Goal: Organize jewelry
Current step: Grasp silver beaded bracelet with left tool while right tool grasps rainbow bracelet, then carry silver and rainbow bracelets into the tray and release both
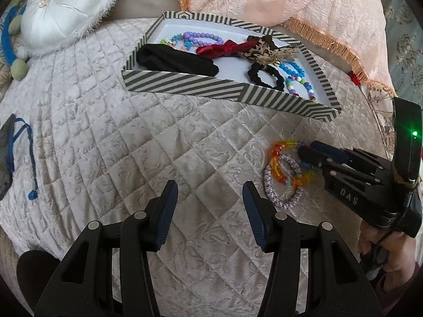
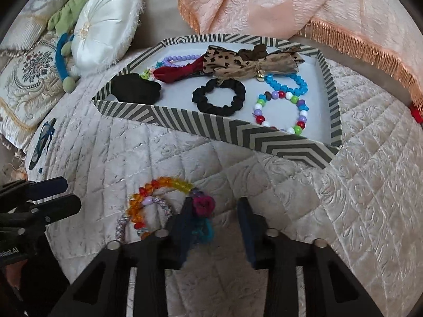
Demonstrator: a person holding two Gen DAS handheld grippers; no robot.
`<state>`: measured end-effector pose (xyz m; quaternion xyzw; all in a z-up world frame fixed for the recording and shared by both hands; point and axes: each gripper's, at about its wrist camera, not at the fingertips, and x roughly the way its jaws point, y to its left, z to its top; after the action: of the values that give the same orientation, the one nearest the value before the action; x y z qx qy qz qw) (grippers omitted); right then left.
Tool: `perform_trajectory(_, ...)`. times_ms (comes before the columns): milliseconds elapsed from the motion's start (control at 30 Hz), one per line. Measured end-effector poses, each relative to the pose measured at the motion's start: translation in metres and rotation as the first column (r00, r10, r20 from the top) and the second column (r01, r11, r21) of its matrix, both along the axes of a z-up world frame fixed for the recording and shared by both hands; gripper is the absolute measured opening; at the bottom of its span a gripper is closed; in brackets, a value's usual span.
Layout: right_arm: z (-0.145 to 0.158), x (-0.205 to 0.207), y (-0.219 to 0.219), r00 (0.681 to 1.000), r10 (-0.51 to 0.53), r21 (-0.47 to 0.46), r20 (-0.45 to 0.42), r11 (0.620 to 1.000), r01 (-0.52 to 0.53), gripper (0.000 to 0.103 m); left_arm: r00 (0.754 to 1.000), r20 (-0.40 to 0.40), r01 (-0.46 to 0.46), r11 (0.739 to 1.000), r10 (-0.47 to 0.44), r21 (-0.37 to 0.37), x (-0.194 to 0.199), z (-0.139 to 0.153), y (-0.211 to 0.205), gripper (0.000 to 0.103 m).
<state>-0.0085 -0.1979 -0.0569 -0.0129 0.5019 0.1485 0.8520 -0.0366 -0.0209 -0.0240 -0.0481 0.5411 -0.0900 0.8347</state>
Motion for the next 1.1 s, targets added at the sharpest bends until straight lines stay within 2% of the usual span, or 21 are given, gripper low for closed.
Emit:
perform_trajectory(67,0.002,0.000,-0.010,1.000,-0.027,0.004,0.007,1.000,0.027,0.008,1.000,-0.005,0.013,1.000,-0.013,-0.010,0.002,-0.001,-0.004,0.051)
perform_trajectory(100,0.003,-0.001,-0.015,0.999,-0.039,0.003,0.007,0.999,0.039,0.006,1.000,-0.007,0.021,1.000,-0.021,-0.017,0.002,-0.001,-0.006,0.051)
perform_trajectory(167,0.006,-0.004,-0.027,0.998,-0.062,-0.001,0.012,0.998,0.062,0.005,0.999,-0.009,0.037,0.999,-0.037,-0.031,0.002,0.000,-0.011,0.053)
perform_trajectory(233,0.009,-0.009,-0.040,0.996,-0.090,-0.005,0.018,0.996,0.090,0.005,0.999,-0.005,0.053,0.998,-0.053,-0.042,0.003,0.000,-0.017,0.061)
perform_trajectory(367,0.009,-0.013,-0.060,0.991,-0.130,-0.002,0.010,0.991,0.130,0.005,0.997,-0.006,0.077,0.997,-0.077,-0.028,0.008,-0.004,-0.034,0.062)
perform_trajectory(467,0.006,-0.016,-0.065,0.993,-0.120,0.022,-0.003,0.992,0.120,0.005,0.996,-0.021,0.091,0.996,-0.091,0.007,0.012,-0.013,-0.048,0.062)
perform_trajectory(600,0.002,-0.017,-0.064,0.994,-0.111,0.006,0.005,0.994,0.111,0.005,0.995,-0.028,0.098,0.994,-0.096,0.050,0.015,-0.024,-0.059,0.062)
perform_trajectory(667,0.001,-0.016,-0.063,0.993,-0.115,0.019,0.015,0.993,0.114,0.005,0.994,-0.009,0.105,0.993,-0.105,0.043,0.015,-0.024,-0.061,0.055)
perform_trajectory(700,0.000,-0.016,-0.063,0.993,-0.119,0.029,0.020,0.993,0.118,0.005,0.994,-0.008,0.106,0.993,-0.105,0.043,0.015,-0.025,-0.062,0.038)
perform_trajectory(733,0.001,-0.016,-0.064,0.992,-0.122,0.037,0.024,0.992,0.121,0.005,0.995,-0.006,0.100,0.993,-0.100,0.056,0.017,-0.026,-0.062,0.026)
perform_trajectory(767,0.002,-0.017,-0.064,0.992,-0.125,0.046,0.030,0.991,0.124,0.005,0.995,0.000,0.095,0.994,-0.095,0.053,0.019,-0.025,-0.061,0.021)
perform_trajectory(800,0.004,-0.018,-0.064,0.992,-0.124,0.056,0.036,0.991,0.122,0.005,0.996,-0.003,0.093,0.995,-0.093,0.038,0.020,-0.025,-0.059,0.012)
perform_trajectory(900,0.017,-0.022,-0.063,0.991,-0.120,0.094,0.056,0.989,0.115,0.004,0.996,-0.011,0.086,0.996,-0.086,-0.006,0.023,-0.020,-0.049,0.006)
perform_trajectory(1100,0.055,-0.028,-0.057,0.987,-0.099,0.114,0.127,0.990,0.085,0.004,0.997,0.033,0.071,0.997,-0.070,-0.037,0.021,0.003,-0.035,0.006)
